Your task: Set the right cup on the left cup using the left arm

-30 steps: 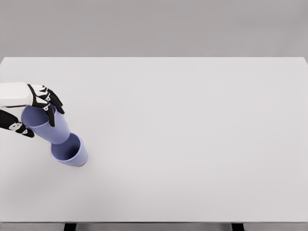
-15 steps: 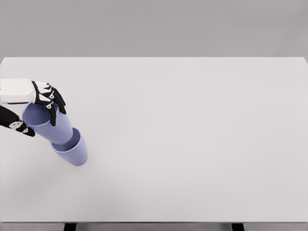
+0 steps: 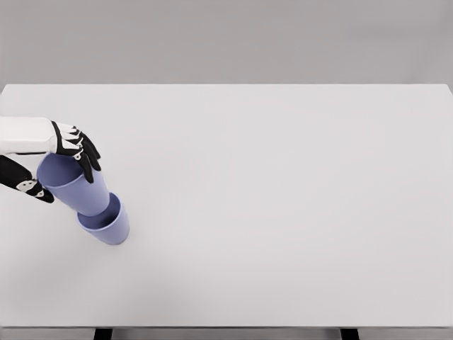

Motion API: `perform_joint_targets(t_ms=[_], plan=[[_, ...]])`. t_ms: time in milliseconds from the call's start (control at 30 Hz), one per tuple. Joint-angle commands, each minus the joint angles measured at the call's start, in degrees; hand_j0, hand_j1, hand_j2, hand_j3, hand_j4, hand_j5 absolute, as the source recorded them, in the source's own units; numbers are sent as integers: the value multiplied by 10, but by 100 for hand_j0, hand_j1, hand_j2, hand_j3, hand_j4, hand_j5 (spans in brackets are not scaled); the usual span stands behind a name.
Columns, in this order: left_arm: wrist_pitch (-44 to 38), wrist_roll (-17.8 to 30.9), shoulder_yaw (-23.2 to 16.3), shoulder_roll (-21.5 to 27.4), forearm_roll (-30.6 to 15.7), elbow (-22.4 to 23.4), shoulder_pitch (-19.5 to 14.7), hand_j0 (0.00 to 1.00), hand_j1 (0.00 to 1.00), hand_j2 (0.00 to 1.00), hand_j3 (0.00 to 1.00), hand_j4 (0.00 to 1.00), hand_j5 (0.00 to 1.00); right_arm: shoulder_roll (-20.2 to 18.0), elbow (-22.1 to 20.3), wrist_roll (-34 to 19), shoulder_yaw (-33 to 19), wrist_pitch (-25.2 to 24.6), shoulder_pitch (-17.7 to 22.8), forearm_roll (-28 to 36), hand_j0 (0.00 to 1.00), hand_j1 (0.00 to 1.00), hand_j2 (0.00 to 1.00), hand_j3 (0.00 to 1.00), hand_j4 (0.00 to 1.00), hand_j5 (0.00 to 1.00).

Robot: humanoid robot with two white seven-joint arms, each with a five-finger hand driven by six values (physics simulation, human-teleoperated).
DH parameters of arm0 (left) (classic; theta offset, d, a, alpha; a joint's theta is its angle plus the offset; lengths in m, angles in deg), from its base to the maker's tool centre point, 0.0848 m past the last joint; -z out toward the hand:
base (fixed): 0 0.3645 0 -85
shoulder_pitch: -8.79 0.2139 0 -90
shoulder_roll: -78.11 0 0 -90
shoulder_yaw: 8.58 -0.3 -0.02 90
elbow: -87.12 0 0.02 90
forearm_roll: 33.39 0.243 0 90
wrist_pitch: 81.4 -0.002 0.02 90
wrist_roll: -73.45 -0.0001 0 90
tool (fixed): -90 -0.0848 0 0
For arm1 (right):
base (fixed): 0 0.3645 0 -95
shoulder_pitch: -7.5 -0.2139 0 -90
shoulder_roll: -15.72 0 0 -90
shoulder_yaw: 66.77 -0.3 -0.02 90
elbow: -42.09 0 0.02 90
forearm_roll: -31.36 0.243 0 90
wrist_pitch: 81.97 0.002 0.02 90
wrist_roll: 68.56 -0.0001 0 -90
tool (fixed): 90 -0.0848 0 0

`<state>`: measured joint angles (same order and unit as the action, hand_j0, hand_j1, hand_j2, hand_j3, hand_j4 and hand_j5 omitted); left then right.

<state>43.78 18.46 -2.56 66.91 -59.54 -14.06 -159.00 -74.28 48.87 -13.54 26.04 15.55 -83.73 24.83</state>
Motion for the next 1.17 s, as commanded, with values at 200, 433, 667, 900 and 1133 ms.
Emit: perform_joint_targets(t_ms=[200,433,667,900,1133], plan=[[-2,0,1,0,-5,0,-1,83,83,83,83,83,83,0,0,0,0,0,0,-1,100,100,100,100,100,100],[-2,0,1,0,-4,0,-1,89,89,89,89,89,89,0,0,0,0,0,0,-1,100,100,100,100,100,100],[-2,0,2,-1,-4,0,-2,92,92,92,92,92,92,0,1,0,0,0,0,-1,100,100,100,100,100,100],[-2,0,44,-16,-37,0,-16,100,100,100,100,100,100,0,1,0,0,0,0,-1,100,100,100,100,100,100],[-2,0,51,-189,-102,0,-44,100,100,100,100,100,100,0,0,0,0,0,0,-1,100,100,100,100,100,100]])
